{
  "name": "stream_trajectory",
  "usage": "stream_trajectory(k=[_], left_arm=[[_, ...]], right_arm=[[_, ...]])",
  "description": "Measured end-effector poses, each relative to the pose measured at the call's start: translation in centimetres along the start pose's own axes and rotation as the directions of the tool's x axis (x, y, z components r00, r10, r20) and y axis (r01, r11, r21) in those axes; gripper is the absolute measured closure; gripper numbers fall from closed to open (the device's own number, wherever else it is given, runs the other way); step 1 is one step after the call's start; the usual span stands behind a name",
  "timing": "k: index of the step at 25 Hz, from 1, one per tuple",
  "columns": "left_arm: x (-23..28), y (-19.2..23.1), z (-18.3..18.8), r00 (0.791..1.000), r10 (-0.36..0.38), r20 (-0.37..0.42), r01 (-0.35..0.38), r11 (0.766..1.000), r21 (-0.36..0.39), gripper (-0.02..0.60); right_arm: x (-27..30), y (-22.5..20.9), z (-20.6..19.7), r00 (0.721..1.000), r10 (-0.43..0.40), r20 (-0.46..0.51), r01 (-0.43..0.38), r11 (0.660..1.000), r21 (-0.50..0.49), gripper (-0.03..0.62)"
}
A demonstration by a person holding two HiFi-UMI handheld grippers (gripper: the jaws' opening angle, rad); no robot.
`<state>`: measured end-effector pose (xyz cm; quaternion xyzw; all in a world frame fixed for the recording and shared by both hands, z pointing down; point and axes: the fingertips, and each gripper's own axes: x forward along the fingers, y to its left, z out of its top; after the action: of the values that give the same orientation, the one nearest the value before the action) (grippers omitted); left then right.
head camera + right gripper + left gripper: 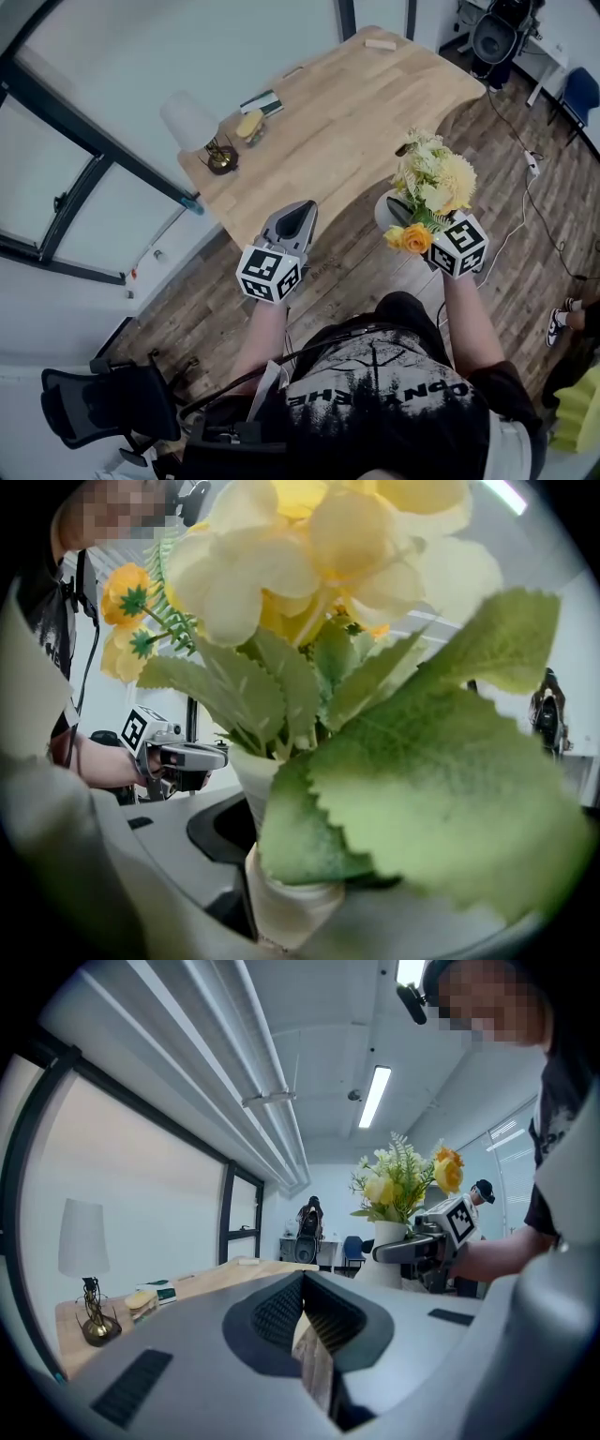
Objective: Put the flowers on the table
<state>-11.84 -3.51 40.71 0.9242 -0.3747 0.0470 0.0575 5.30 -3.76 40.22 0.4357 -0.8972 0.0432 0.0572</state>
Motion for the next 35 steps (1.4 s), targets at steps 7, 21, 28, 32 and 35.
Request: stream_trajectory(k=[7,21,28,32,35], left_arm=[[2.0,2.9,-0.5,1.000,0.015,0.010,-0.015,0.999,-0.030,0.568],[11.7,10.8,1.3,0.987,0.159,0.020,-0.159,0.987,-0.027,0.568],[16.4,14.7,2.7,0.970,0.243,0.026,-0.243,0.970,0.001,0.568],[17.5,16.3,3.2,0.948,0.317,0.025,-0.317,0.948,0.002,0.568],[18.5,17.6,3.2,0.934,0.358,0.015,-0.358,0.934,0.001,0.569]], right_arm=[[3.3,-1.5,-0.2,0.999,0.022,-0.027,-0.022,1.000,-0.014,0.335],[15.3,-10.9,1.8,0.981,0.191,-0.038,-0.192,0.980,-0.044,0.335],[21.7,-16.0,2.9,0.956,0.291,-0.039,-0.293,0.954,-0.061,0.335],[24.6,-17.6,3.4,0.933,0.357,-0.039,-0.358,0.932,-0.055,0.335],[26.5,-18.7,3.8,0.919,0.392,-0.036,-0.393,0.918,-0.057,0.335]])
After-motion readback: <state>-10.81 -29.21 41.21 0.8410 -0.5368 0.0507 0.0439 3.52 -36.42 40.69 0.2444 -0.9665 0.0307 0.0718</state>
